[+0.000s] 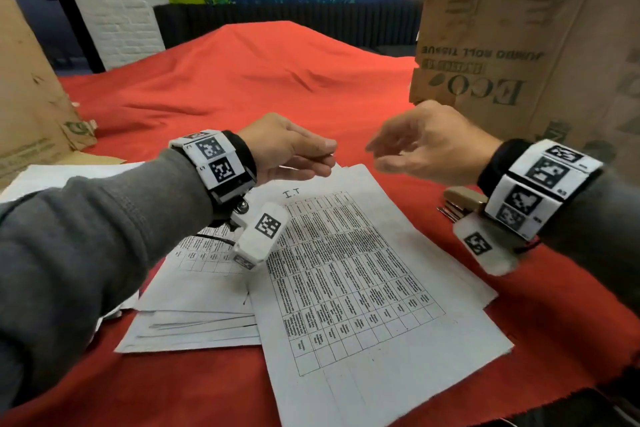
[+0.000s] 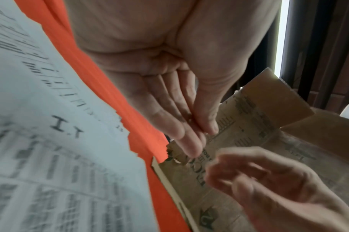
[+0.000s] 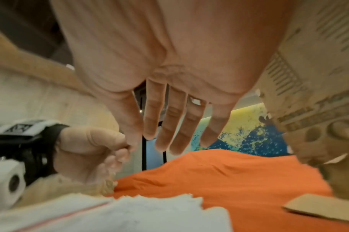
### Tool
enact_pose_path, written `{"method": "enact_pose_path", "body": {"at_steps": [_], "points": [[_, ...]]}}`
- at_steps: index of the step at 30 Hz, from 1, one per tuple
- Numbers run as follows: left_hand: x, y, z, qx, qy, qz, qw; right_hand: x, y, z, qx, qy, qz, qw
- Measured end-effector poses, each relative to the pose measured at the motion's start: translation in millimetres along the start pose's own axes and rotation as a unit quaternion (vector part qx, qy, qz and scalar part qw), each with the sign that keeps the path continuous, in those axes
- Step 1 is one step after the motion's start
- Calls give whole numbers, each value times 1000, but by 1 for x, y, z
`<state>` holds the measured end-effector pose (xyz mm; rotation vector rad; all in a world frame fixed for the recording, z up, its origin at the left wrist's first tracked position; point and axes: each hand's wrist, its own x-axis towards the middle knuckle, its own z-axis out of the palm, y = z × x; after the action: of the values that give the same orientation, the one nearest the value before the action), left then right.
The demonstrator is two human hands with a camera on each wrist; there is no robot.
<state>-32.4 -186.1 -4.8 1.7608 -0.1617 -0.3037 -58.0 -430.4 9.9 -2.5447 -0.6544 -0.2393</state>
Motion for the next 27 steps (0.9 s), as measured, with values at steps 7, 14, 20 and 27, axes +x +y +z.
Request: {"method": "enact_pose_path", "body": {"at_steps": [7,14,20,27], "points": [[-10,15,-8,-39,-24,6,999,39,-25,23,148,132,-59,978],[-16,10,-22,-32,-21,-31,999,43,-38,35,92,150,-73,982],[-13,-3,-39,49,13,-22,998,39,-27,31,44,78,-35,995],[14,-28,-73,451,12,-59,891,-10,14,-6,99,16,35,994]]}}
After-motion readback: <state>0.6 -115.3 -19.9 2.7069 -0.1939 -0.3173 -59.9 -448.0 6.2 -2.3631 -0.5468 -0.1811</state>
